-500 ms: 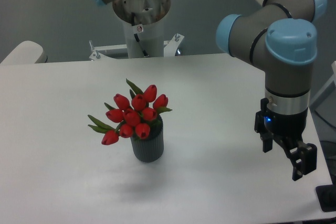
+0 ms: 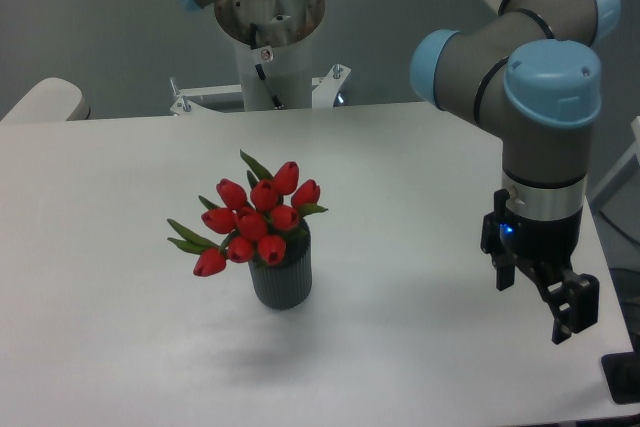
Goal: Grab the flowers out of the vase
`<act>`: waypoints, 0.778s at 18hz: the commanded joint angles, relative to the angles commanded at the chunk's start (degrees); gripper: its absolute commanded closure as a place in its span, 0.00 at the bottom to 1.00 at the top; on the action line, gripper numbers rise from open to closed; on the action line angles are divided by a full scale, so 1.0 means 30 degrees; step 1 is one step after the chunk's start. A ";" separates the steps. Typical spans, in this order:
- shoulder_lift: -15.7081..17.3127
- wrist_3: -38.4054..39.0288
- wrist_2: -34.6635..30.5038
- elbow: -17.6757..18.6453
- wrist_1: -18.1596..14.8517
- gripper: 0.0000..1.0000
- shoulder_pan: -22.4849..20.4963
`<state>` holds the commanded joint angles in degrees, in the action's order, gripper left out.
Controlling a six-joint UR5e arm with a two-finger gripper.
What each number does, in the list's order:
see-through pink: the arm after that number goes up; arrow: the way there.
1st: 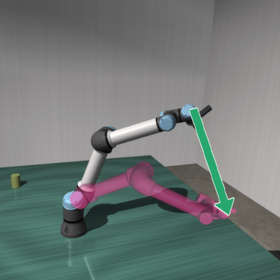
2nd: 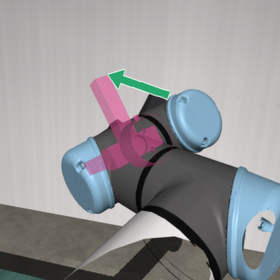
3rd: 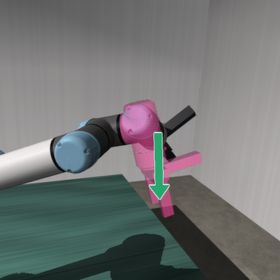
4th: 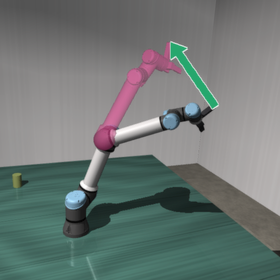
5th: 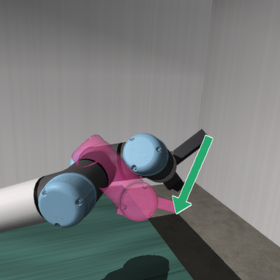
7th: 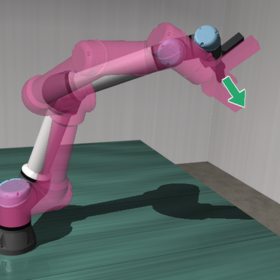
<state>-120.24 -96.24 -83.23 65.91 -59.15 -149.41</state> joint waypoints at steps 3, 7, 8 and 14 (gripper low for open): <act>0.0761 0.0029 0.0000 0.1229 -0.0058 0.00 -0.0146; 0.1845 0.0816 0.0233 0.2783 -0.0234 0.00 -0.0176; 0.2051 0.1313 0.0466 0.3077 -0.0380 0.00 -0.0176; 0.3398 0.2168 0.2603 0.5010 -0.2808 0.00 -0.0878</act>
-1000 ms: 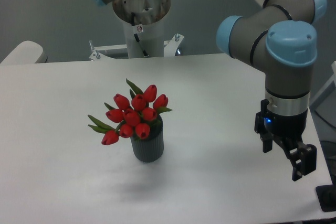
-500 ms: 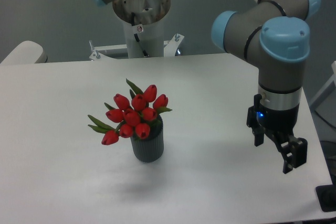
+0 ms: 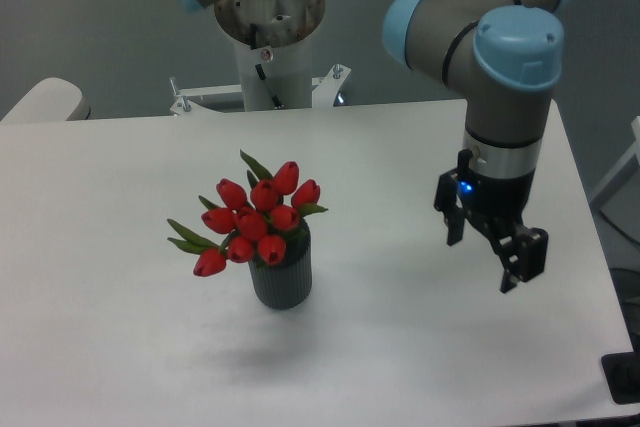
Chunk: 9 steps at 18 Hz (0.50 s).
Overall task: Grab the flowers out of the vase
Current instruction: 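Move the open gripper toward the red tulip stems above the vase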
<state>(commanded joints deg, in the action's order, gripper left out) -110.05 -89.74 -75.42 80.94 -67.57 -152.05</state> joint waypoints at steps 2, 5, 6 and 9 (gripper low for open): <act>0.0323 0.0290 0.1374 0.0703 -0.0792 0.00 -0.0293; 0.0967 0.1578 0.4505 0.2195 -0.1118 0.00 -0.0674; 0.1201 0.1930 0.5328 0.2810 -0.0973 0.00 -0.0704; 0.1817 0.2227 0.6737 0.4453 -0.0709 0.00 -0.0763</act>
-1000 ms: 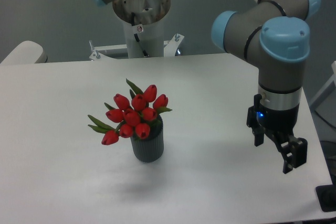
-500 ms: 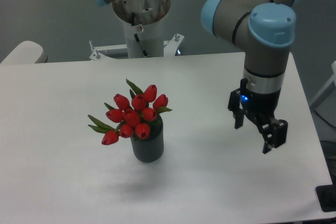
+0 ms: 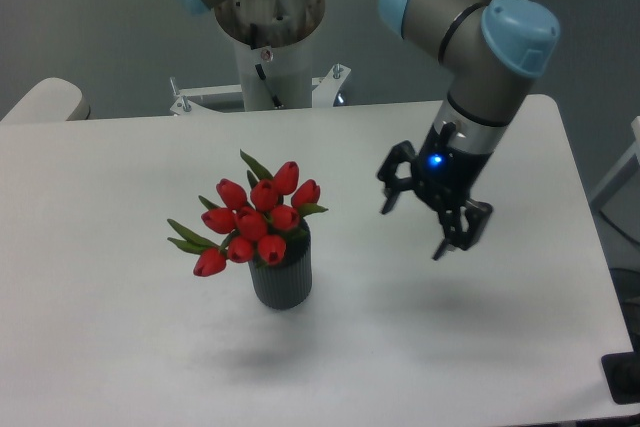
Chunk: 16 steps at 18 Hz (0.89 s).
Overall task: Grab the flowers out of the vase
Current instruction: 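Move the open gripper toward the red tulip stems above the vase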
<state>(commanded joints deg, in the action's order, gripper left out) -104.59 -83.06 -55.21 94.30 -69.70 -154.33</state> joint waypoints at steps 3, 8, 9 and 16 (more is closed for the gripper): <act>0.0089 0.0029 0.1759 0.0588 0.0001 0.00 -0.0088; 0.0499 0.0059 0.4568 0.2139 0.0001 0.00 -0.0263; 0.0557 0.0030 0.4953 0.2462 0.0088 0.00 -0.0351; 0.0851 -0.0292 0.6154 0.3694 0.0380 0.00 -0.0236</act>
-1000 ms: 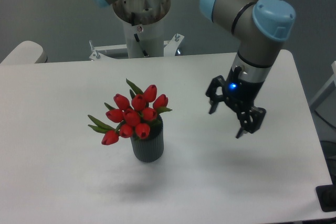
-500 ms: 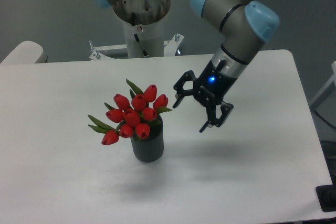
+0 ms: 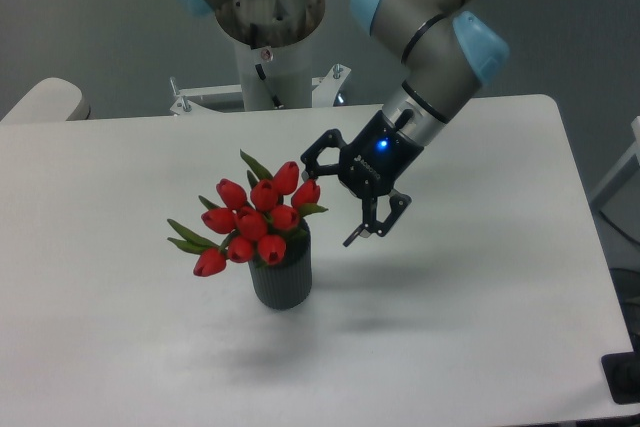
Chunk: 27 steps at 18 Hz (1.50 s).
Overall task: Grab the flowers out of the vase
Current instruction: 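Move the open gripper toward the red tulip stems above the vase, then lower the gripper around the tulip stems and close it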
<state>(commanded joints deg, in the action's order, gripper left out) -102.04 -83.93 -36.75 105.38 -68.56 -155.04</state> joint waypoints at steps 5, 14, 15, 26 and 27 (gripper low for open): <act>-0.0058 0.0146 0.2169 0.0674 0.1902 0.00 0.0205; -0.0293 -0.0205 0.2289 0.1701 0.4514 0.00 0.1025; -0.0293 -0.0206 0.2289 0.1701 0.4514 0.00 0.1200; -0.0615 -0.0206 0.2377 0.1701 0.5510 0.58 0.1407; -0.0702 -0.0206 0.2377 0.1643 0.5568 0.62 0.1407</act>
<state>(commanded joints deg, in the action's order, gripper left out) -104.15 -84.55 -29.62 110.30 -51.86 -150.82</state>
